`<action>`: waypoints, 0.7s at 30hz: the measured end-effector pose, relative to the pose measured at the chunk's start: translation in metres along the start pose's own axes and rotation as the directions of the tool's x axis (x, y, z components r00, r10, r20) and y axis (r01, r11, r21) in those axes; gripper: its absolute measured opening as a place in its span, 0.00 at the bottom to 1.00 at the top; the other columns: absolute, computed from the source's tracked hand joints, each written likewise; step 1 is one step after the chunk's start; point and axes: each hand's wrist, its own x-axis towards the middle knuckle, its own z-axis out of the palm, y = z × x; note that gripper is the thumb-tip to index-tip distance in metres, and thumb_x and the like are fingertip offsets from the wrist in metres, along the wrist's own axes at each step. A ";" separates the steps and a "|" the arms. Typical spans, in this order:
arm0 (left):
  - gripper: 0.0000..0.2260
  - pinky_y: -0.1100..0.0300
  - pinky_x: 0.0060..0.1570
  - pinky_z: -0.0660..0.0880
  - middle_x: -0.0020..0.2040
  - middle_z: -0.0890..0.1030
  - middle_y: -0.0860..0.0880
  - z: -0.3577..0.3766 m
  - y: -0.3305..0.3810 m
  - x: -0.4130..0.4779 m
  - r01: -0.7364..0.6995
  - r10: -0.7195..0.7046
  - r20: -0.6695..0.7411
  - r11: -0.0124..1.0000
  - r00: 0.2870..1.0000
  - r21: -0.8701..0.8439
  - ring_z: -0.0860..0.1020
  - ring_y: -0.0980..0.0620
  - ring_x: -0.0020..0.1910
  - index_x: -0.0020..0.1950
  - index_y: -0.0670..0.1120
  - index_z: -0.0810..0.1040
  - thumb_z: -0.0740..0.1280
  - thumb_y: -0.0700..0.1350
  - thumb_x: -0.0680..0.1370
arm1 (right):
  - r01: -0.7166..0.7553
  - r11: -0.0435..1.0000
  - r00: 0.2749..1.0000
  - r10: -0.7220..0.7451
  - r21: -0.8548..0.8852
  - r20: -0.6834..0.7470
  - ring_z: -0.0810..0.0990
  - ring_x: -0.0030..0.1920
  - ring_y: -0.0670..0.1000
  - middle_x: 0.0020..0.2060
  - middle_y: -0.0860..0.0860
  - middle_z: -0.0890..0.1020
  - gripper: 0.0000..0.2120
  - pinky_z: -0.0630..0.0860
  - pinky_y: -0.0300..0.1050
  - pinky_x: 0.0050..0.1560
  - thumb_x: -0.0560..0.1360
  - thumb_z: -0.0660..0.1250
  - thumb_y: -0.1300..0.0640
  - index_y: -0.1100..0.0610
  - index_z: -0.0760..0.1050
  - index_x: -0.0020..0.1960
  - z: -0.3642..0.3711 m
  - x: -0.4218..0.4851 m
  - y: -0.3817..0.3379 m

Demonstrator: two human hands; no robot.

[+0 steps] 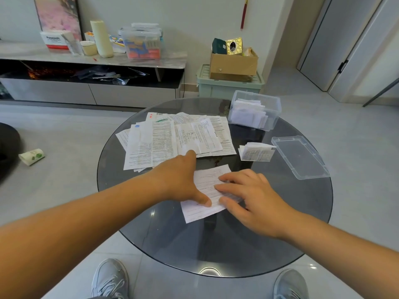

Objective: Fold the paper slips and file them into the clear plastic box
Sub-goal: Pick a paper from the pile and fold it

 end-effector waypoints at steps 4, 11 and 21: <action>0.39 0.55 0.54 0.77 0.59 0.75 0.54 0.001 0.000 -0.003 0.021 -0.019 0.025 0.996 1.000 -0.084 0.75 0.52 0.54 0.66 0.51 0.65 0.79 0.65 0.64 | 0.009 0.999 0.999 -0.007 -0.036 0.047 0.63 0.70 0.42 0.71 0.38 0.70 0.29 0.61 0.46 0.69 0.78 0.48 0.34 0.42 0.73 0.71 -0.003 -0.001 -0.002; 0.10 0.64 0.33 0.77 0.53 0.79 0.48 -0.006 -0.005 -0.005 0.136 -0.090 0.103 0.724 0.991 -0.677 0.81 0.51 0.45 0.60 0.52 0.75 0.64 0.40 0.82 | 0.005 1.000 0.996 -0.007 0.019 0.089 0.58 0.74 0.39 0.74 0.37 0.66 0.31 0.55 0.47 0.75 0.75 0.48 0.29 0.40 0.72 0.71 -0.008 -0.002 -0.002; 0.07 0.59 0.36 0.83 0.42 0.84 0.38 -0.007 -0.004 -0.009 0.393 -0.113 0.378 0.200 0.919 -0.897 0.82 0.49 0.34 0.47 0.35 0.82 0.66 0.37 0.78 | -0.106 0.946 0.992 0.077 0.306 0.104 0.62 0.68 0.40 0.66 0.36 0.68 0.38 0.63 0.42 0.69 0.65 0.54 0.23 0.38 0.67 0.71 -0.023 -0.007 -0.013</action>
